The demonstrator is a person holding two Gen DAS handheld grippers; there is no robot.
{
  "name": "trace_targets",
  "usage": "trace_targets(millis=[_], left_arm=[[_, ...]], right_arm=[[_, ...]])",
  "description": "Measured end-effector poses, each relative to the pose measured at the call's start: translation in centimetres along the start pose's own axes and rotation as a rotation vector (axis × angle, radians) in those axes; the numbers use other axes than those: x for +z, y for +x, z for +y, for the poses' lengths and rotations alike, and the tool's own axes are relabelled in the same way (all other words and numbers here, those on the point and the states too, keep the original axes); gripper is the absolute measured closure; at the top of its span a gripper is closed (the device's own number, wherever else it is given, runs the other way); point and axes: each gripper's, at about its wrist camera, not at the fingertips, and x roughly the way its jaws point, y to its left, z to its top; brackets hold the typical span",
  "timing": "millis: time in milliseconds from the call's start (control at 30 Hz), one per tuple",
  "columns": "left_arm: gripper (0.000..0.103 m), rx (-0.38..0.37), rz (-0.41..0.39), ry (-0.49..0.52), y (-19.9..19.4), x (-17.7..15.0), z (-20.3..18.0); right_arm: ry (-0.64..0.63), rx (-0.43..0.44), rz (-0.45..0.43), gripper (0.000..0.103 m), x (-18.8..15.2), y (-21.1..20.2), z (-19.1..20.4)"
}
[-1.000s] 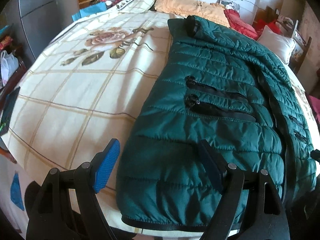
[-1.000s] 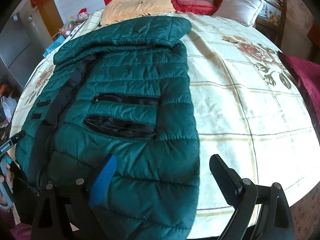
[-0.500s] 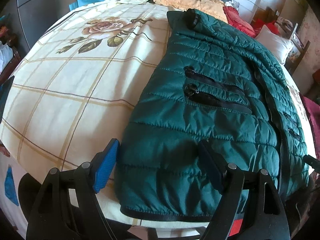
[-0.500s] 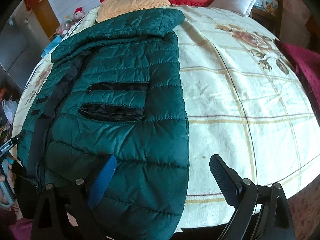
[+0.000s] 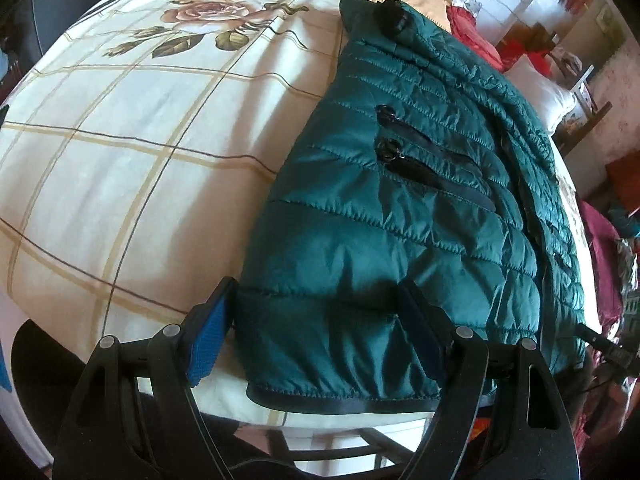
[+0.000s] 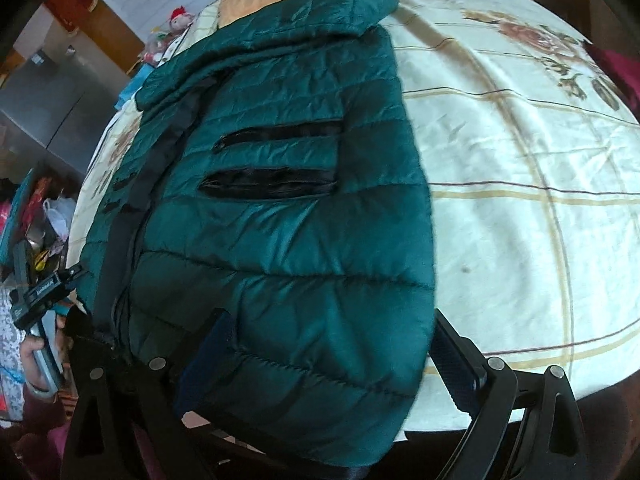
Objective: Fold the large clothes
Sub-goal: 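Smooth the folded jacket strip with both grippers, pressing along its length, then grasp the jacket hem with both grippers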
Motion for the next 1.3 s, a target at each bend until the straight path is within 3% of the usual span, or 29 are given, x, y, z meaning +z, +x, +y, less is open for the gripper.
trace_targets(millis=[567, 733, 800, 900, 967, 1000, 1067, 1300], left_arm=[[0.022, 0.022, -0.023, 0.088, 0.3, -0.5, -0.7], [0.022, 0.029, -0.008, 0.113, 0.4, -0.5, -1.0], [0.023, 0.02, -0.003, 0.116, 0.4, -0.5, -1.0], [0.042, 0.003, -0.011, 0.127, 0.1, -0.7, -1.1], [0.061, 0.007, -0.023, 0.16, -0.2, -0.9, -1.5], [0.066, 0.011, -0.028, 0.168, -0.3, -0.9, -1.6], [0.083, 0.01, -0.046, 0.159, -1.0, -0.5, -1.6], [0.09, -0.028, -0.169, 0.139, -4.9, 2.4, -2.2]], right_arm=[[-0.043, 0.026, 0.019, 0.011, -1.1, 0.1, 1.0], [-0.128, -0.007, 0.011, 0.031, -1.3, -0.2, 2.4], [-0.134, -0.006, 0.005, 0.05, -1.3, -0.2, 2.3], [-0.158, 0.001, -0.024, 0.072, -1.3, -0.7, 2.3], [-0.175, 0.009, -0.048, 0.079, -1.2, -1.1, 2.5], [-0.181, 0.014, -0.063, 0.083, -1.1, -1.4, 2.5], [-0.184, 0.036, -0.09, 0.085, -0.6, -2.0, 2.6], [-0.148, 0.134, -0.217, 0.086, 2.8, -5.2, 2.6]])
